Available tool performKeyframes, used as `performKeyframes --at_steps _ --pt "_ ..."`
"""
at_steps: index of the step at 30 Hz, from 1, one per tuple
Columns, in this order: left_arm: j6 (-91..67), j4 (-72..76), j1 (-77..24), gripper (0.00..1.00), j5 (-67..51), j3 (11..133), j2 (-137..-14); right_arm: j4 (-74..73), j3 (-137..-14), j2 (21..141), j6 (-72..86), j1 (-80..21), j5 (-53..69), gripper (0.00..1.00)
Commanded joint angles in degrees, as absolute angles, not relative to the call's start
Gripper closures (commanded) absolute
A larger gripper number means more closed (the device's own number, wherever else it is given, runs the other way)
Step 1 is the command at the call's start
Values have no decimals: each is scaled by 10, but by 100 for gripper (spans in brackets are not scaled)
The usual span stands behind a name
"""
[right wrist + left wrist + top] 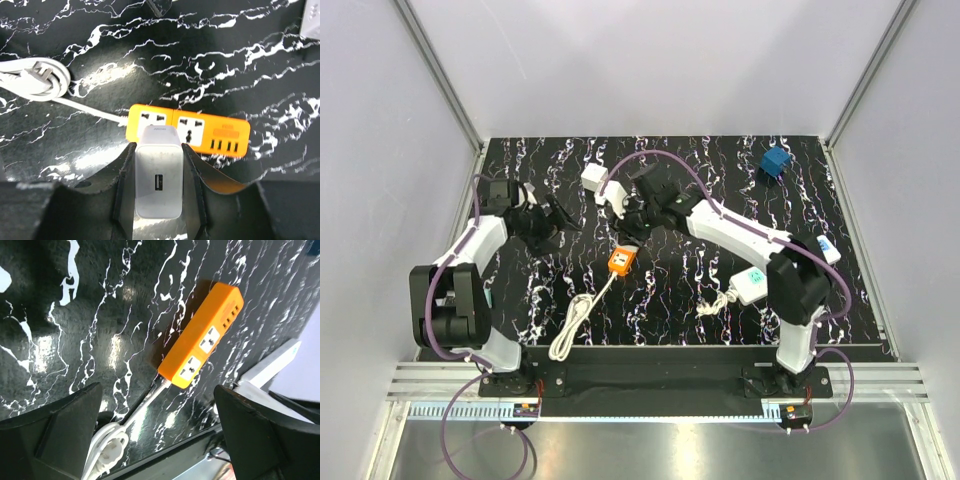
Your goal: Insert the plug
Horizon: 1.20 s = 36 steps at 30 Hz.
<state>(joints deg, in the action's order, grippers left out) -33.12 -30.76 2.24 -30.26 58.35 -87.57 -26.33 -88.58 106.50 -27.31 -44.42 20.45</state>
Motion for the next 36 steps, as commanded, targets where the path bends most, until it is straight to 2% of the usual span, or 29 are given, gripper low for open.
performKeyframes --at_steps 1,5,16,36 --pt "-355 -255 32 1 -360 567 -855 -279 -939 1098 -305 -432 260 100" --pt "-369 -236 33 1 -402 558 -861 -301 -973 1133 -316 -428 265 100" --pt "-375 -225 50 1 -403 548 -851 -301 -994 1181 -323 -418 254 100" --pt "-369 -224 54 1 -391 548 -833 -285 -1019 1193 -325 -405 251 100"
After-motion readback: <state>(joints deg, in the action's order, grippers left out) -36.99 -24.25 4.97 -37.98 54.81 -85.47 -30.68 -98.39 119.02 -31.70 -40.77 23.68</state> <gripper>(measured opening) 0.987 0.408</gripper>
